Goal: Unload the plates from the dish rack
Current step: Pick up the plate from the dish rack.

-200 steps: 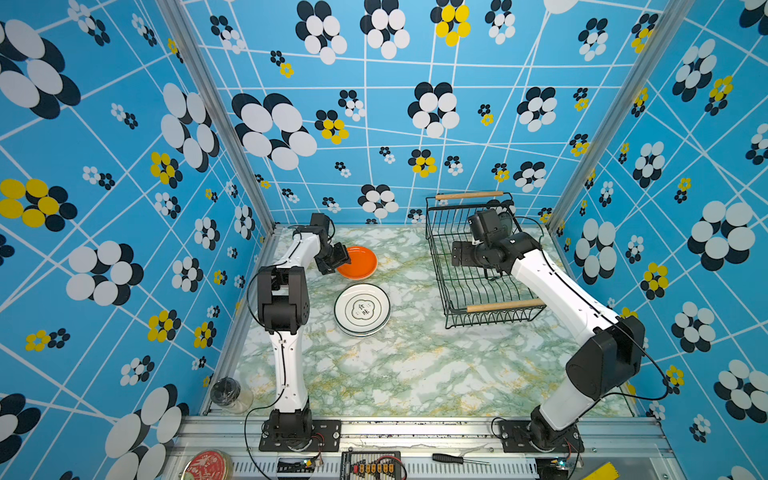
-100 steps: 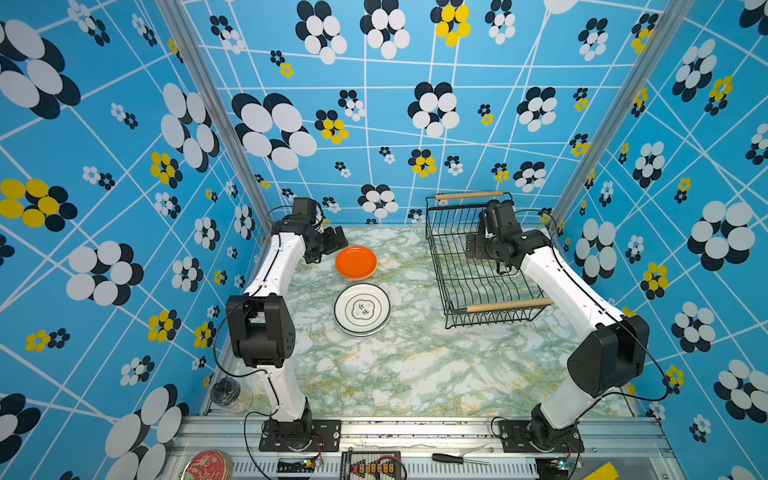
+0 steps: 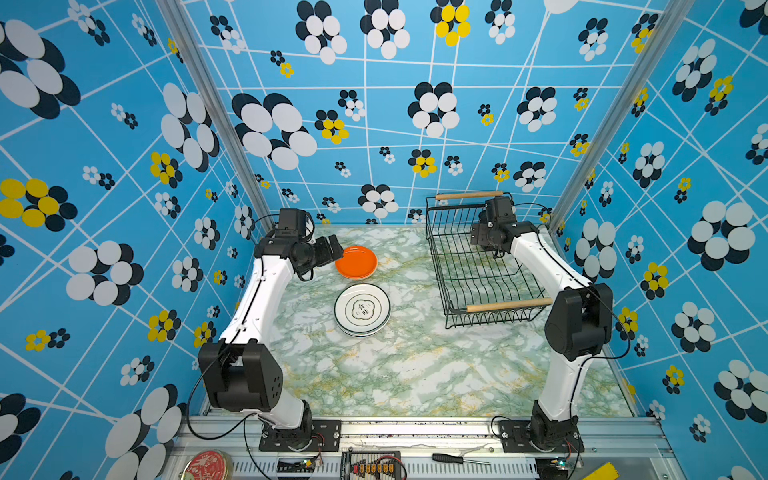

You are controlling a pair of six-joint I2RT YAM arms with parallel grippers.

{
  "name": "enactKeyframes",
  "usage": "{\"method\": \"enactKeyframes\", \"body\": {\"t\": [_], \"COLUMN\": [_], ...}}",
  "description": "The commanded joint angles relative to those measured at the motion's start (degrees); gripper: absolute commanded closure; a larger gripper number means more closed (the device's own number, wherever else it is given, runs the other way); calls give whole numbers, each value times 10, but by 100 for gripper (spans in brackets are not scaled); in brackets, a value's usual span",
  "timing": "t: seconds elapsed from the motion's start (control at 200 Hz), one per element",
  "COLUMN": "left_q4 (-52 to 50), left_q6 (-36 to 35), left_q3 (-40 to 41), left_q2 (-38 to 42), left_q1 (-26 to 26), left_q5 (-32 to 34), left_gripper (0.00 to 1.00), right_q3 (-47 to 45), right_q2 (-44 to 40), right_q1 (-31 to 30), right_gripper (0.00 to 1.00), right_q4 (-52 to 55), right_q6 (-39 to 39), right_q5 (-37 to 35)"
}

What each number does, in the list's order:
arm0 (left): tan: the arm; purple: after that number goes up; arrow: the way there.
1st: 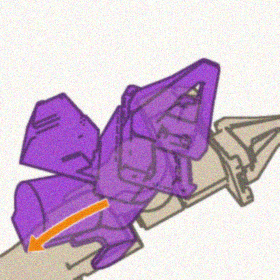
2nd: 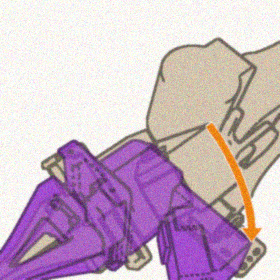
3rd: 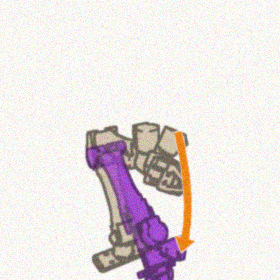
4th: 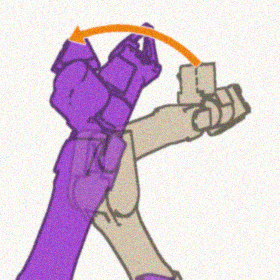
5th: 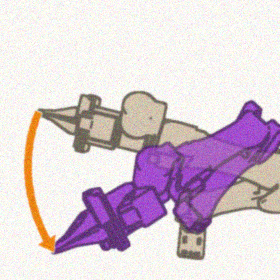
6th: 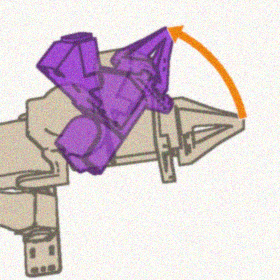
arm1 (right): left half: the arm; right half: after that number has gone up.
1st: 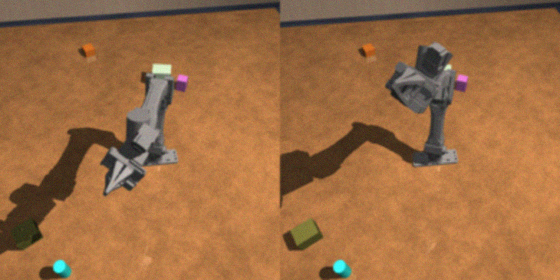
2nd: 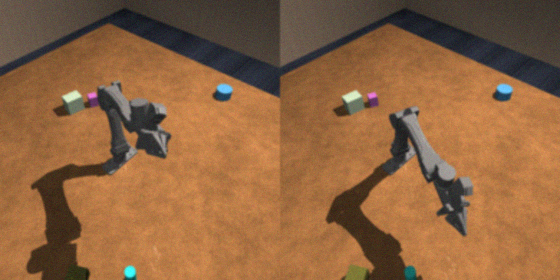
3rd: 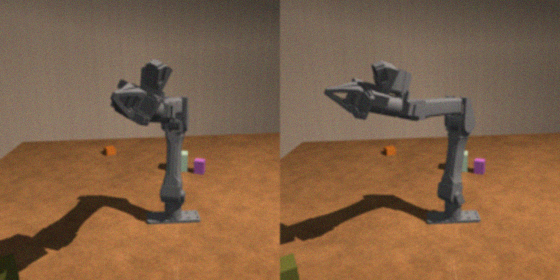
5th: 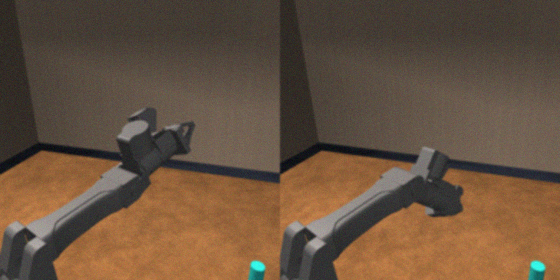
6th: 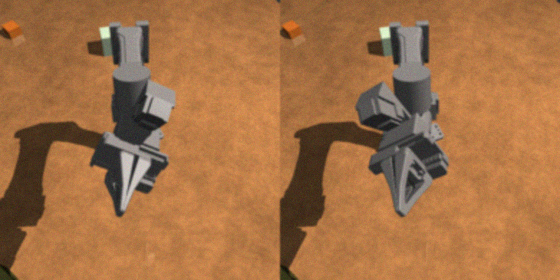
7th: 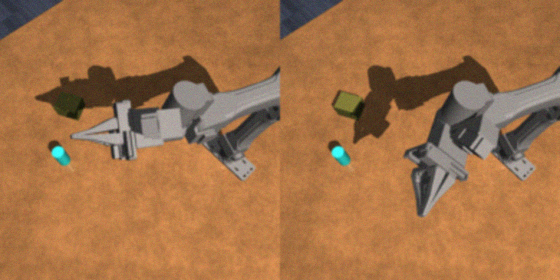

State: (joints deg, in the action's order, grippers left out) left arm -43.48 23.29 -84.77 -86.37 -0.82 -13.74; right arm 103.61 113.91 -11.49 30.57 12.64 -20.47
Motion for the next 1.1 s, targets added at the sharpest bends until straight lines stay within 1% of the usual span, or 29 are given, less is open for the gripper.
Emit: {"method": "enactKeyframes", "body": {"t": [0.0,0.075,0.135,0.21,0.285,0.325,0.45,0.515,0.715,0.75,0.77,0.815,0.94,1.095], "left_q4": [-10,8,33,51,58,56,55,58,61,60,60,59,50,25], "left_q6": [16,42,50,55,64,75,87,86,50,38,30,18,-1,-12], "left_q3": [24,50,77,100,114,117,121,125,131,131,132,131,128,117], "left_q2": [40,60,76,94,106,109,114,119,131,129,128,125,119,118], "left_q1": [-1,-3,-10,-23,-32,-33,-33,-32,-24,-20,-18,-16,-16,-15], "left_q5": [21,18,7,29,45,48,26,26,22,13,4,-11,-21,0], "left_gripper": [1,1,1,1,1,1,1,1,1,1,1,1,1,1], "right_q3": [41,69,97,137,174,188,219,233,242,244,245,251,272,308], "right_q2": [24,44,64,89,104,127,154,166,182,184,186,193,212,235], "right_q1": [11,19,22,24,26,27,37,42,44,44,62,66,69,73], "right_gripper": [1,1,1,1,1,3,6,7,7,8,8,9,16,25], "right_q4": [-4,4,13,32,48,53,62,69,69,68,69,72,83,100], "right_q6": [-4,-4,-5,-11,-14,-14,-7,-2,-3,-5,-5,-6,-10,-21], "right_q5": [12,41,41,41,43,46,64,72,74,76,78,81,89,96]}}
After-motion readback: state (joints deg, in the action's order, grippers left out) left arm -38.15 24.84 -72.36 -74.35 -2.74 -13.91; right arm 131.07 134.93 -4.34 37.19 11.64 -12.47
